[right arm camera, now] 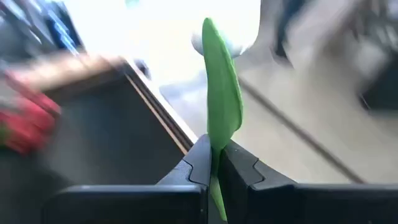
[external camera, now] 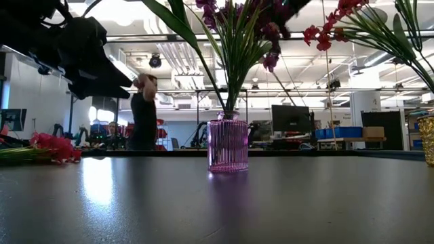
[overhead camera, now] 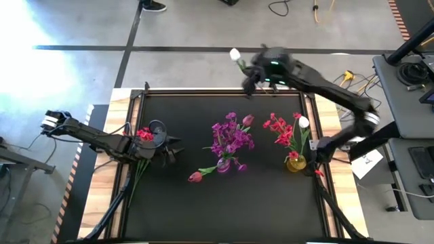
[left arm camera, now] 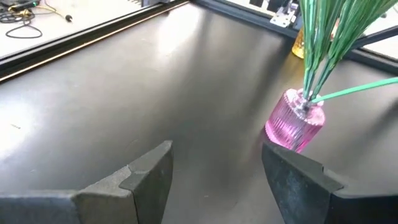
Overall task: Sort flowers into vase by color
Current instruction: Put the white flower into the yellow vase
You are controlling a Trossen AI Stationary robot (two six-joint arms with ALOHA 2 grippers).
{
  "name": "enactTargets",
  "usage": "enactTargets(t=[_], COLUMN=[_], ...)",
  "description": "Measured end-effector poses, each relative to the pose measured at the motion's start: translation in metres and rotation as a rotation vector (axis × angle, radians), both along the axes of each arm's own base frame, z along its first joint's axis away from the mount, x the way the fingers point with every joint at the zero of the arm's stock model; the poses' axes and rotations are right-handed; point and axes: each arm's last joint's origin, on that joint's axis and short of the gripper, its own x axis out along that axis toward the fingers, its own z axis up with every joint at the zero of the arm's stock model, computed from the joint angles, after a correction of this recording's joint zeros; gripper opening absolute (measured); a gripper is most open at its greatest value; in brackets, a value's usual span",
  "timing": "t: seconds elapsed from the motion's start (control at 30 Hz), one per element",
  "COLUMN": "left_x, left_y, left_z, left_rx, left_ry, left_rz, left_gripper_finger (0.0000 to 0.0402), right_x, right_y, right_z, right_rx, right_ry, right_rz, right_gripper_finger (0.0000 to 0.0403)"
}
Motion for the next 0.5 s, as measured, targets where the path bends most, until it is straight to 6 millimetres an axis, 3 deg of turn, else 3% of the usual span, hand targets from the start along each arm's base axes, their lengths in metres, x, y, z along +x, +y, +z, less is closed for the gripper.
enactTargets(t=[0.1,0.23,0.4,0.5], left_x=[0.000,0.000,0.000,0.001], left_y=[0.000,0.000,0.001,0.001], left_z=[0.000,0.001,0.002,0.002], left_rx=[0.004,0.014,0.041,0.058], left_ry=[-0.005,-0.004,-0.006,-0.009], left_rz=[0.007,0.003,0.010,0.021], left_gripper_finger=[0.0229,0.0229,0.0229,0.0229], right_x=[-0.031,-0.080,-0.130,-0.179], right_y=[0.038,0.091,0.139,0.162], right_z=[0.029,0.047,0.030,0.025], right_rx=[-0.086,-0.118,0.022,0.083], right_ry=[-0.229,-0.589,-0.810,-0.910], right_rz=[0.109,0.277,0.573,0.732], right_gripper_finger=[0.0012,0.0012,0.0012,0.0012])
